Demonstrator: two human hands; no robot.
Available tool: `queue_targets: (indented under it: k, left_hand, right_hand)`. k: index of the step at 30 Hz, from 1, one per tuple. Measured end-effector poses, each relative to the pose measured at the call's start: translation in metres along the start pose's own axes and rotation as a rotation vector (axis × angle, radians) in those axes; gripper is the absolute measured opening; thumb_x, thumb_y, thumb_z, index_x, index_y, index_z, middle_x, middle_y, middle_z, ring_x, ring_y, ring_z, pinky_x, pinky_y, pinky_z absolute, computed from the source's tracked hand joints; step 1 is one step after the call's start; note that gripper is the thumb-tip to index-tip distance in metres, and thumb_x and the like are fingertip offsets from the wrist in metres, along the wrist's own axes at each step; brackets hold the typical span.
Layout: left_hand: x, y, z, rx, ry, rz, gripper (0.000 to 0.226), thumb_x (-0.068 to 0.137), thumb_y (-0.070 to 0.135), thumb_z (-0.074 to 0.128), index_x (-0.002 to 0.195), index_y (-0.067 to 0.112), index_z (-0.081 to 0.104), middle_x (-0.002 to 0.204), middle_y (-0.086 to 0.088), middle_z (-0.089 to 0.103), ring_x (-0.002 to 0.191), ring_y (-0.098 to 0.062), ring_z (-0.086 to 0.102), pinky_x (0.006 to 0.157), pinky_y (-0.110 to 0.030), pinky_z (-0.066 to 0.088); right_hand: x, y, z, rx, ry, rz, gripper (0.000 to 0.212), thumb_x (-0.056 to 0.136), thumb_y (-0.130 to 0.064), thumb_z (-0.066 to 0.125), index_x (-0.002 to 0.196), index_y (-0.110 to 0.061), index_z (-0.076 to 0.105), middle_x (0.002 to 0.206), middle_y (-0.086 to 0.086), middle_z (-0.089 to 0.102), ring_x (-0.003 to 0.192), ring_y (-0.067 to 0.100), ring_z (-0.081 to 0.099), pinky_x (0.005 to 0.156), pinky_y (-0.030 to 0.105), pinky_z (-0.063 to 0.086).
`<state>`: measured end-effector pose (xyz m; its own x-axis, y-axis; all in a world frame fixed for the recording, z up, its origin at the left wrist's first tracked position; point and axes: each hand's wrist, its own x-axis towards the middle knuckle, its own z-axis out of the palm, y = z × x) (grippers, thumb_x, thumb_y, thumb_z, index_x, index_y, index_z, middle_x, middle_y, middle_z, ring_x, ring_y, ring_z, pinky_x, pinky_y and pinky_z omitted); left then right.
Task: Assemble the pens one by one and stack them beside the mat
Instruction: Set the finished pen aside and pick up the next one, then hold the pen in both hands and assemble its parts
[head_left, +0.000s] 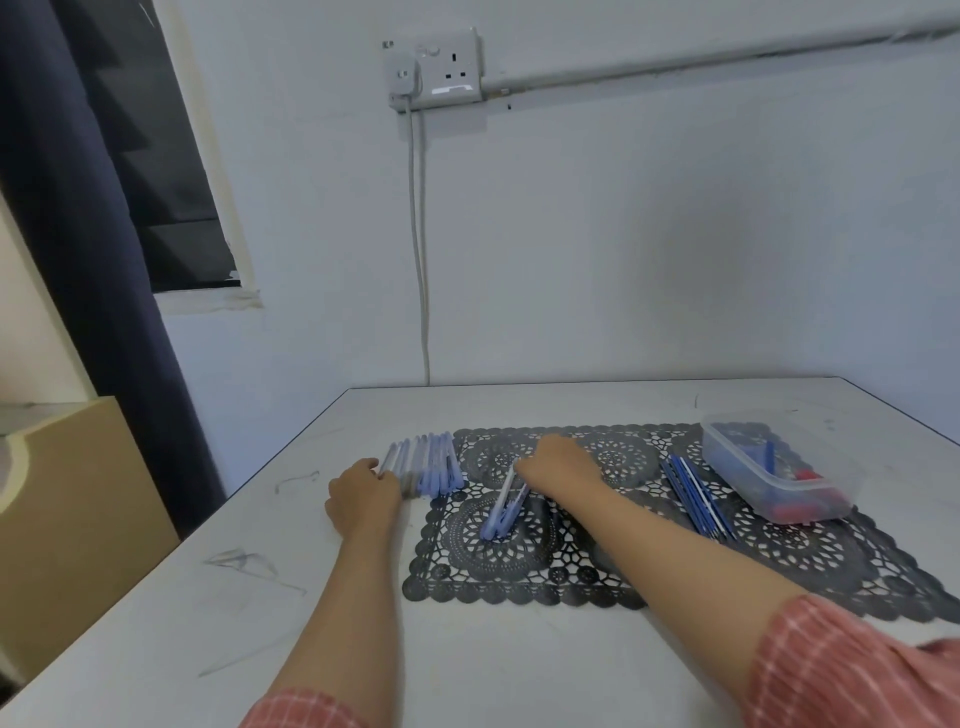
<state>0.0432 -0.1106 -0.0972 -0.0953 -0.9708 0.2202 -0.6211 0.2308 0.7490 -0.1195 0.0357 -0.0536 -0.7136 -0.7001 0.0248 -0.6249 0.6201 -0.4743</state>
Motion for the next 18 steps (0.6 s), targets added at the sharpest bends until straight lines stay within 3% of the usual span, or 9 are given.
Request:
queue_targets:
  k: [4,10,14,16,18]
  left_hand:
    - [0.001,0.003,-0.001,0.013,0.005,0.01,0.039,0.085,0.014,0.049,0.122,0.017,0.058,0.119,-0.008,0.061,0.116,-0.028,0.046,0.095,-0.036,0.033]
    - [-0.003,0.02,0.002,0.058,0.016,0.094,0.033,0.086,0.015,0.05,0.116,0.018,0.062,0.114,-0.009,0.063,0.115,-0.027,0.044,0.091,-0.037,0.035]
    - [-0.018,0.043,0.006,0.05,0.003,0.311,0.029,0.086,0.016,0.049,0.108,0.018,0.067,0.108,-0.005,0.064,0.11,-0.024,0.05,0.09,-0.037,0.04]
    - [-0.03,0.056,0.009,0.03,-0.067,0.468,0.028,0.086,0.017,0.047,0.103,0.017,0.07,0.102,-0.004,0.065,0.103,-0.022,0.053,0.087,-0.036,0.044]
    - [-0.046,0.067,0.013,0.003,-0.146,0.57,0.026,0.087,0.019,0.048,0.1,0.018,0.07,0.1,0.0,0.064,0.099,-0.016,0.054,0.084,-0.033,0.045]
  right_hand:
    - [0.004,-0.009,0.006,-0.096,-0.007,0.007,0.02,0.084,-0.026,0.053,0.068,-0.014,0.048,0.068,-0.001,0.051,0.067,0.021,0.055,0.063,0.03,0.05]
    - [0.007,-0.004,0.002,-0.066,0.021,0.03,0.025,0.082,-0.017,0.058,0.063,-0.015,0.042,0.062,-0.002,0.044,0.052,0.013,0.041,0.045,0.024,0.034]
    - [0.008,0.004,-0.002,-0.009,-0.002,-0.02,0.03,0.078,-0.017,0.064,0.059,-0.016,0.04,0.057,-0.001,0.039,0.047,0.013,0.034,0.044,0.024,0.029]
    - [0.008,0.007,-0.007,0.101,-0.01,-0.031,0.019,0.078,-0.016,0.063,0.062,-0.012,0.055,0.058,0.001,0.041,0.048,0.014,0.032,0.048,0.026,0.03]
    - [0.005,0.012,-0.015,0.272,-0.005,-0.023,0.017,0.079,-0.015,0.065,0.086,0.0,0.069,0.065,0.006,0.052,0.054,0.016,0.044,0.052,0.029,0.04]
